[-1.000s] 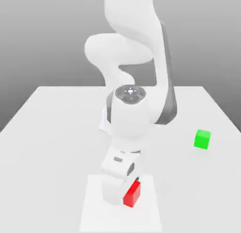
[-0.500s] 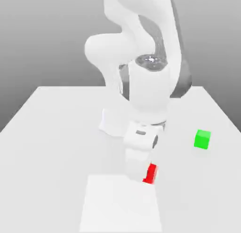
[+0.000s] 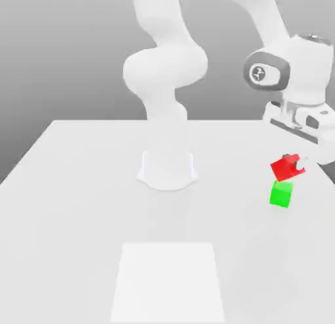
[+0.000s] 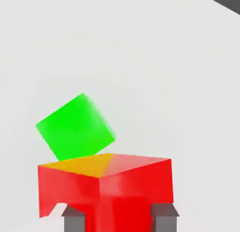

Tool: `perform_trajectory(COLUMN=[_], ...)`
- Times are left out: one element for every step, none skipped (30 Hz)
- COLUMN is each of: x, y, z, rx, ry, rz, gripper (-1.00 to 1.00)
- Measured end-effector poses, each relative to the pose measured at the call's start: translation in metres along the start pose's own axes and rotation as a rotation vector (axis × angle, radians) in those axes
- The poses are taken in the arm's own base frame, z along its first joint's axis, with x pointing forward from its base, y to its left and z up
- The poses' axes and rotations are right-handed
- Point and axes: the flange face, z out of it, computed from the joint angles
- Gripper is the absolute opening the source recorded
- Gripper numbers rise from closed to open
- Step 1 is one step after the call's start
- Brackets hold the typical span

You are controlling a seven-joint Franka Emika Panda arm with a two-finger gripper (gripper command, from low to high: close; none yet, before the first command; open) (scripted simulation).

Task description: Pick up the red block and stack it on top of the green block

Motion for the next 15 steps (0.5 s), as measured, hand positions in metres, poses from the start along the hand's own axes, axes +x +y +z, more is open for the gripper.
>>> perform_trajectory(x=[0.001,0.001,0.002,0.002,0.003,0.003,0.004,0.004,0.005,0.005,0.005,0.005,0.005,0.004,0.003], y=[-0.003,-0.003,-0.003,-0.003,-0.002,-0.001,-0.001,0.000,0.000,0.000,0.000,-0.001,-0.001,-0.002,-0.003], z=[0.002,0.004,0.006,0.008,0.011,0.013,0.017,0.020,0.024,0.028,0.032,0.036,0.040,0.045,0.050], rx=[-0.005,-0.010,-0.014,-0.018,-0.021,-0.024,-0.027,-0.028,-0.030,-0.030,-0.029,-0.028,-0.026,-0.024,-0.020], ry=[-0.003,-0.006,-0.008,-0.009,-0.011,-0.011,-0.012,-0.012,-0.012,-0.011,-0.010,-0.009,-0.008,-0.007,-0.005], rz=[-0.010,-0.014,-0.015,-0.015,-0.014,-0.014,-0.014,-0.013,-0.014,-0.014,-0.015,-0.016,-0.017,-0.018,-0.018], gripper=[-1.00,-1.00,-1.00,-1.00,-1.00,-1.00,-1.00,-1.00,-1.00,-1.00,-1.00,-1.00,-1.00,-1.00,-1.00])
